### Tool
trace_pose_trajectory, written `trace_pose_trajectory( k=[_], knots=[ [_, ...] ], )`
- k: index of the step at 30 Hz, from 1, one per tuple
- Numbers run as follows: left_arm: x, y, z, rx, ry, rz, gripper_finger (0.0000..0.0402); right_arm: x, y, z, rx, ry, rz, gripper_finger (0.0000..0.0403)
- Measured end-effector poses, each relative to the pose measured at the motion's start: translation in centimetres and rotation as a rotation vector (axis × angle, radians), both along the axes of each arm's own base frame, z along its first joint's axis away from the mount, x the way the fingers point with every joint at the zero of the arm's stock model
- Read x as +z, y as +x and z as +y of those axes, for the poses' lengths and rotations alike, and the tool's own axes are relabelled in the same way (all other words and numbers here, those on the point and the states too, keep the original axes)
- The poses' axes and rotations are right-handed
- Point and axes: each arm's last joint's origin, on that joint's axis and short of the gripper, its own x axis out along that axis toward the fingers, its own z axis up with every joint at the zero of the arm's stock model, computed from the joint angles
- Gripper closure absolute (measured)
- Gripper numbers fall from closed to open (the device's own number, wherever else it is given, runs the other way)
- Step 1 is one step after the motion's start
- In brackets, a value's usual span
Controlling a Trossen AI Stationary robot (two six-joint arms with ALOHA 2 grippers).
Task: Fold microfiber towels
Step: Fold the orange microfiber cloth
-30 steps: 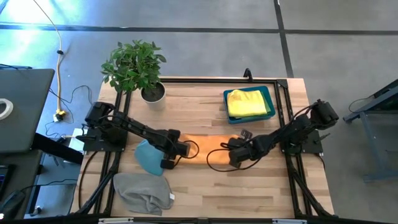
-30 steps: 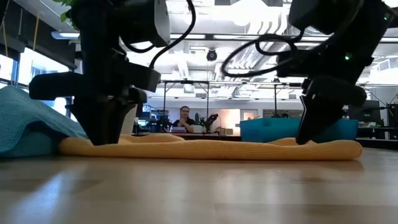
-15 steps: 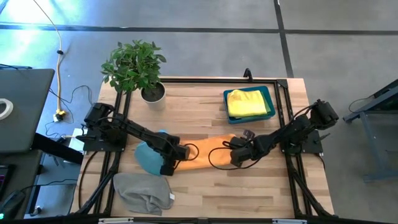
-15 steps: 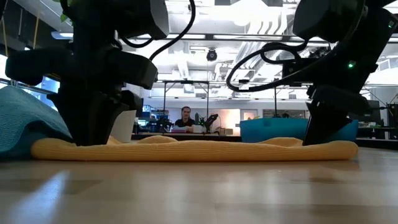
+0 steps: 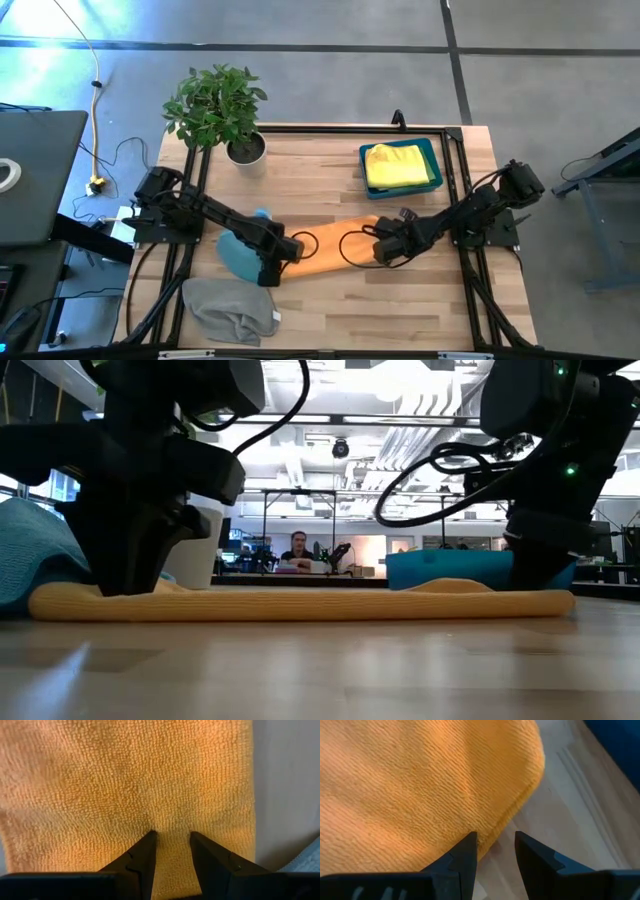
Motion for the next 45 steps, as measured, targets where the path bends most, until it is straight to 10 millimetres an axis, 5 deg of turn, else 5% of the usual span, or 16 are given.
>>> trace_pose_trajectory(
  k=[6,15,19,28,39,45],
  knots=[
    [0.2,0.2,-0.2,-0.001,0.039,-0.01,0.0289,0.4,0.0,-0.1,0.002,-0.045,-0.004,0.028],
    [2.4,1.9,-0.4,-0.122,0.096,-0.097,0.0289,3.9,0.3,-0.3,0.001,-0.096,-0.131,0.028],
    [2.3,1.6,0.5,-0.154,0.121,-0.052,0.0289,2.7,-1.6,-1.0,-0.098,-0.05,-0.121,0.028],
    [-0.1,0.1,2.1,-0.089,0.124,-0.008,0.0289,0.5,-3.6,-1.8,-0.245,0.171,-0.41,0.0278],
    [-0.8,-0.2,1.9,0.02,0.139,-0.043,0.0289,-1.2,-3.0,-3.0,-0.358,0.305,-0.421,0.0191],
    [-0.9,0.1,1.4,0.014,0.151,-0.084,0.0289,-1.7,-1.8,-2.9,-0.329,0.318,-0.442,0.0192]
  ],
)
